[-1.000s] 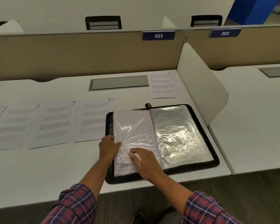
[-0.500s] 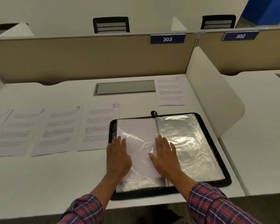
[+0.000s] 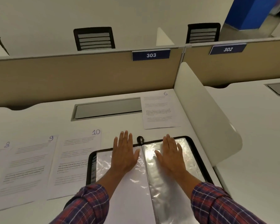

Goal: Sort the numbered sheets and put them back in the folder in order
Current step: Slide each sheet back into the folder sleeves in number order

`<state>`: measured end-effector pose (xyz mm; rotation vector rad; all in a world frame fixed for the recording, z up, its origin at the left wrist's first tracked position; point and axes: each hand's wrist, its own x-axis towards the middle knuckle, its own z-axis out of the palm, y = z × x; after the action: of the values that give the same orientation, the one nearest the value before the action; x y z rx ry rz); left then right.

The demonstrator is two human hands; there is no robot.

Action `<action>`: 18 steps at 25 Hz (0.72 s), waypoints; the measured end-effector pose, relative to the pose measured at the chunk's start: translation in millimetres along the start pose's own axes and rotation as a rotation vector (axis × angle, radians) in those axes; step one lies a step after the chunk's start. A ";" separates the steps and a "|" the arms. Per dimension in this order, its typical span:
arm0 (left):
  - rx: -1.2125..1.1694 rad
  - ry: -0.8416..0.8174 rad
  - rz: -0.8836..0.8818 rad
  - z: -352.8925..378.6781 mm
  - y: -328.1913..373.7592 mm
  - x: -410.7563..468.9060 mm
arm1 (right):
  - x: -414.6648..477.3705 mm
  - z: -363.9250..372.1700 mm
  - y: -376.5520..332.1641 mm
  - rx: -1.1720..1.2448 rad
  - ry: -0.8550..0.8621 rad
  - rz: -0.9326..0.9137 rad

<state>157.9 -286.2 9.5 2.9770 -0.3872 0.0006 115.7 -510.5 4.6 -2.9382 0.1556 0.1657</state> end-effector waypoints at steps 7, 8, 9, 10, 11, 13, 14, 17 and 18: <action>-0.252 -0.111 -0.160 3.1 35.0 122.5 | 100.5 -26.1 47.9 0.127 -0.011 0.071; -0.332 -0.113 -0.213 5.7 38.8 138.1 | 112.8 -26.3 53.4 0.128 -0.011 0.069; -0.428 -0.110 -0.267 9.5 42.2 152.4 | 122.7 -24.6 58.3 0.134 -0.014 0.072; -0.526 -0.099 -0.319 12.8 46.1 166.4 | 132.7 -22.5 63.2 0.142 -0.016 0.076; -0.615 -0.070 -0.362 15.2 50.2 178.4 | 140.2 -18.7 66.9 0.147 -0.022 0.084; -0.766 0.005 -0.452 12.9 57.1 196.7 | 149.6 -8.9 70.7 0.134 -0.046 0.088; -0.837 0.015 -0.502 9.2 60.6 203.9 | 151.0 -3.8 71.3 0.104 -0.043 0.081; -1.059 -0.016 -0.714 0.6 67.7 226.1 | 150.7 10.3 70.8 0.038 -0.021 0.071; -1.133 -0.015 -0.772 1.9 65.5 234.1 | 151.0 11.9 70.7 0.038 -0.019 0.069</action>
<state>367.5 -408.7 21.0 1.8194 0.5921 -0.2324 255.6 -591.3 -38.5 -2.8946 0.2540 0.1985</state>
